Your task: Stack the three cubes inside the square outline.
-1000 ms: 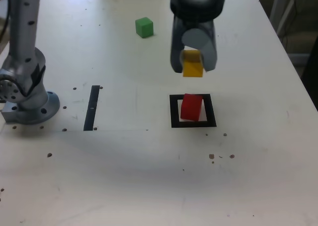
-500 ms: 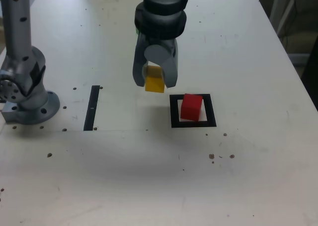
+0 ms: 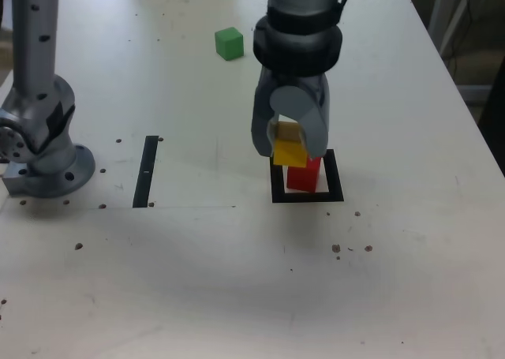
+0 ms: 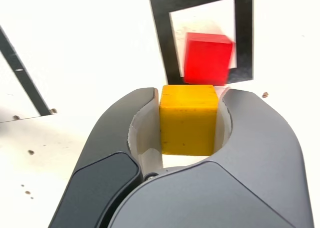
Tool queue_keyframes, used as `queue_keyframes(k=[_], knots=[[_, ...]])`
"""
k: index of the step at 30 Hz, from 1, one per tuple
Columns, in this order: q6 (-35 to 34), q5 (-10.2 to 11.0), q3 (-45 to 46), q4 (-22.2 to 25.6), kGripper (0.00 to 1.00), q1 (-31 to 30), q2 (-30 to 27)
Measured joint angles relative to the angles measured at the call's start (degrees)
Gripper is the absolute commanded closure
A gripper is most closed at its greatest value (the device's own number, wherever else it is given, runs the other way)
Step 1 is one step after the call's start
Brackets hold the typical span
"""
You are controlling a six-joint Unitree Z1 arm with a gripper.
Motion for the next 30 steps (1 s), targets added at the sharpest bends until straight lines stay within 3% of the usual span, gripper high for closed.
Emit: queue_keyframes(k=[20, 30], knots=[[-0.04, 2.56, -0.79, -1.96, 1.00, 0.54, 2.81], [-0.03, 3.05, -0.66, -2.28, 0.87, 0.82, 3.57]])
